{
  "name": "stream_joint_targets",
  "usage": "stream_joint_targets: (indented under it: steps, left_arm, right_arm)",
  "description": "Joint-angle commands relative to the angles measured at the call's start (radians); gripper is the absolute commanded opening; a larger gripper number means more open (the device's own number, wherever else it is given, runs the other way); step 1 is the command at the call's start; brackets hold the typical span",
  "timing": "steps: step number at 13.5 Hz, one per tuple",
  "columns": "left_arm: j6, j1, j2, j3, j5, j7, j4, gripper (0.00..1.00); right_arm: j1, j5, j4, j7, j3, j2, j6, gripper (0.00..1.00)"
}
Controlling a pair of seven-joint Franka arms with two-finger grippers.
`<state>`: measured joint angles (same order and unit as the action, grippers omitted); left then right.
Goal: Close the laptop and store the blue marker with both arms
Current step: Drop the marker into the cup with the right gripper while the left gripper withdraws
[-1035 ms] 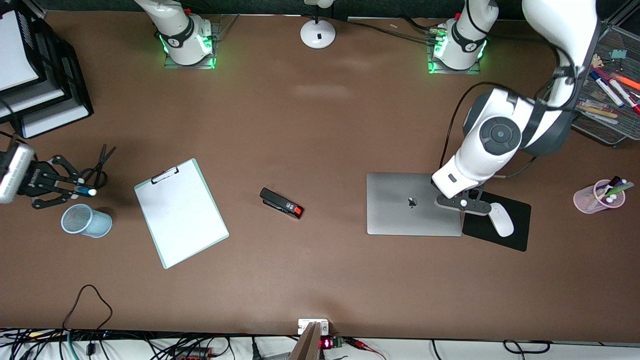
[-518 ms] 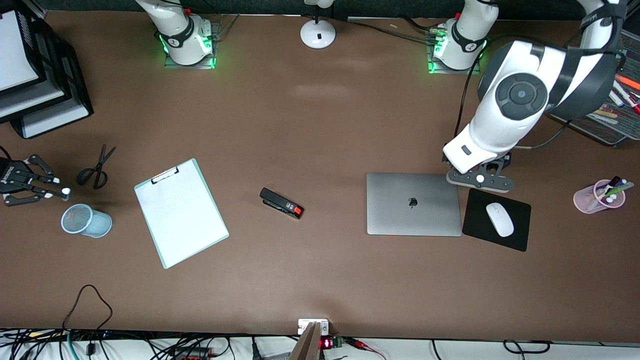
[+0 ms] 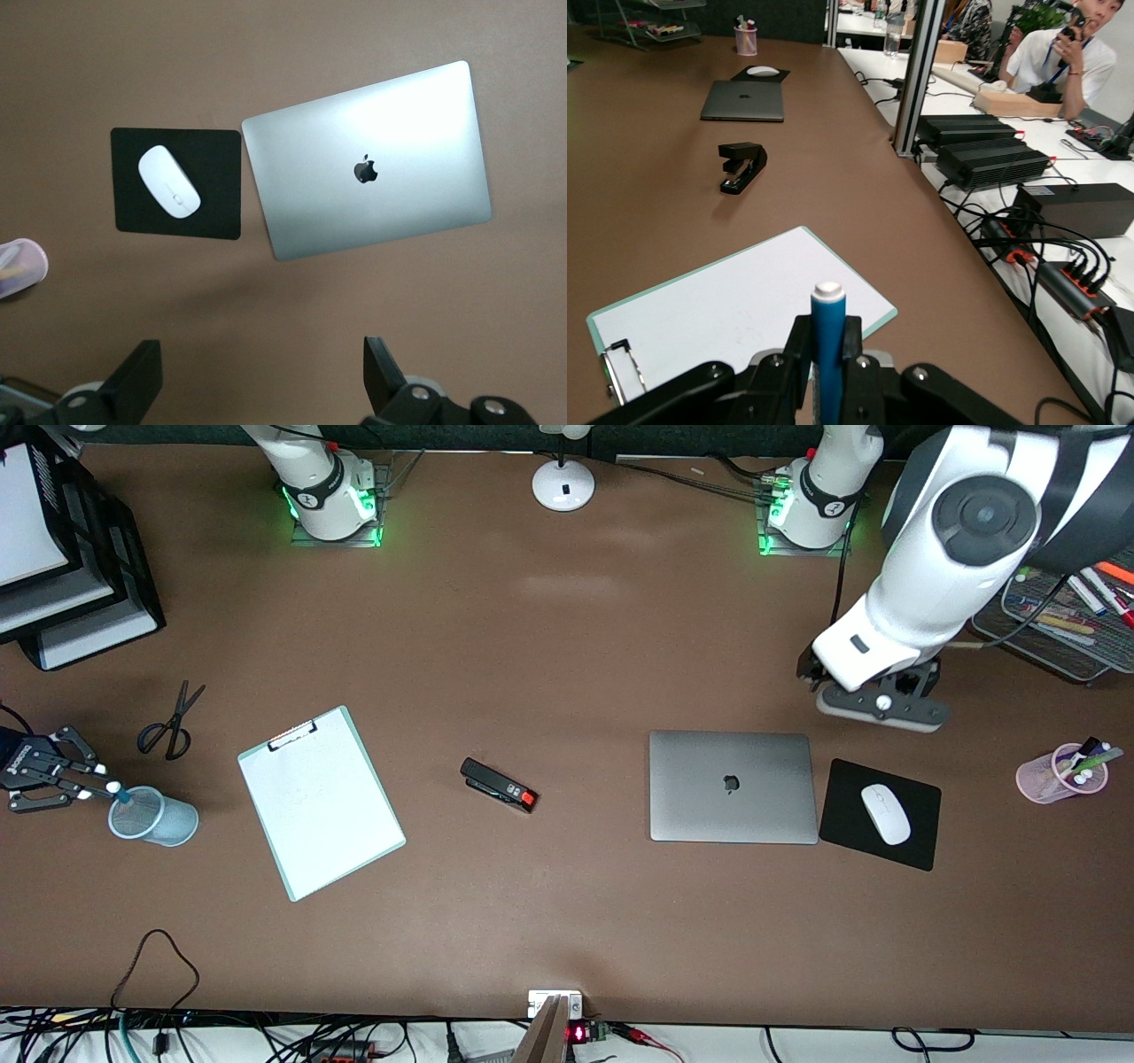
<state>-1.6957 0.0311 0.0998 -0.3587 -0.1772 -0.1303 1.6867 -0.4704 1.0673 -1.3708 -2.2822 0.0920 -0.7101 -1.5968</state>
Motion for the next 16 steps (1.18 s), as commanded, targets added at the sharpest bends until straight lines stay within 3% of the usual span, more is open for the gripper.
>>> stream_joint_targets:
  steps: [1, 5, 8, 11, 14, 16]
  left_arm:
    - [0.015, 0.038, -0.015, 0.0, 0.022, 0.043, 0.002, 1.0]
    - [0.01, 0.09, -0.026, 0.009, 0.062, 0.17, -0.005, 1.0]
    - [0.013, 0.078, -0.044, 0.104, 0.074, 0.253, 0.002, 1.0]
    - [0.008, -0.002, -0.06, 0.208, 0.094, 0.251, 0.005, 1.0]
    - [0.008, -0.022, -0.055, 0.26, 0.235, 0.202, -0.002, 1.0]
    - [0.008, -0.034, -0.054, 0.294, 0.234, 0.216, -0.015, 1.0]
  right_arm:
    - [-0.036, 0.052, 0.053, -0.028, -0.018, -0.06, 0.043, 0.0]
    - [-0.047, 0.094, 0.082, -0.062, -0.02, -0.113, 0.058, 0.0]
    - [-0.057, 0.095, 0.099, -0.069, -0.02, -0.143, 0.06, 0.0]
    - [-0.065, 0.095, 0.101, -0.071, -0.02, -0.163, 0.061, 0.0]
    - [-0.067, 0.095, 0.101, -0.071, -0.02, -0.173, 0.061, 0.0]
    - [-0.067, 0.095, 0.101, -0.071, -0.02, -0.176, 0.061, 0.02]
